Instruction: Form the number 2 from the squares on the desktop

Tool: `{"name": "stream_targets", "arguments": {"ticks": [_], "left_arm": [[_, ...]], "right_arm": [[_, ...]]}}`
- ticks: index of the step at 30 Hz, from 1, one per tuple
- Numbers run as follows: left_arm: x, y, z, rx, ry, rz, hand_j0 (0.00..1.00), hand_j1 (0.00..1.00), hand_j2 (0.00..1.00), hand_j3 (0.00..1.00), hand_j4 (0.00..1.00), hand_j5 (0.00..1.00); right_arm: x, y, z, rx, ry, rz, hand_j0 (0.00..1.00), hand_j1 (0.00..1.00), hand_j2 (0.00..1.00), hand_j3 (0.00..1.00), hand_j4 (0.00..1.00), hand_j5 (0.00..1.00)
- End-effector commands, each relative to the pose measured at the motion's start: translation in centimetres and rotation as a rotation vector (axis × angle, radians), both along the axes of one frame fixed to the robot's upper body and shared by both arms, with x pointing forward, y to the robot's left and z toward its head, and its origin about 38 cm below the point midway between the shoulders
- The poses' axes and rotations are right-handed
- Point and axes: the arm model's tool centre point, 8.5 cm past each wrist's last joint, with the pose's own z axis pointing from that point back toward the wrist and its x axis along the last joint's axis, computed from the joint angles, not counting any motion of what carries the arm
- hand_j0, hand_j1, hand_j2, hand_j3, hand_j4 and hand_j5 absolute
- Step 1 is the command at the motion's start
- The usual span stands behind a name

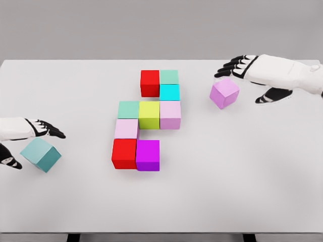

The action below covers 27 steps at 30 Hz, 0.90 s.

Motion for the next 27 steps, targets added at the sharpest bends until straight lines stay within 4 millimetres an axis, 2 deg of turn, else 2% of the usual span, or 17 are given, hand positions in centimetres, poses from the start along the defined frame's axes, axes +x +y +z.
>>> {"name": "stream_targets", "arguments": {"ticks": [1,4,9,14,19,27], "left_arm": [[0.4,0.3,-0.4,-0.013,0.005,0.021,1.00,1.00,1.00,1.00,1.00,1.00],[0.3,1.0,-1.2,-0.006,0.027,0.044,1.00,1.00,1.00,1.00,1.00,1.00],[1.1,2.1,-2.5,-0.019,0.042,0.095,1.00,1.00,1.00,1.00,1.00,1.00],[1.6,2.8,-3.4,-0.027,0.052,0.130,1.00,1.00,1.00,1.00,1.00,1.00],[1.6,2.3,-3.4,-0.032,0.051,0.119,1.00,1.00,1.00,1.00,1.00,1.00],[1.4,1.8,-3.8,-0.037,0.062,0.105,1.00,1.00,1.00,1.00,1.00,1.00]], "right_arm": [[1.6,0.2,-2.9,0.008,0.090,-0.091,1.00,1.00,1.00,1.00,1.00,1.00],[3.6,0.5,-4.3,0.001,0.134,-0.149,1.00,1.00,1.00,1.00,1.00,1.00],[4.9,0.8,-5.6,0.003,0.170,-0.170,1.00,1.00,1.00,1.00,1.00,1.00],[6.4,2.1,-6.7,-0.029,0.198,-0.168,1.00,1.00,1.00,1.00,1.00,1.00],[7.0,1.7,-7.0,-0.061,0.190,-0.191,1.00,1.00,1.00,1.00,1.00,1.00],[8.2,2.9,-8.2,-0.112,0.205,-0.187,1.00,1.00,1.00,1.00,1.00,1.00]]}}
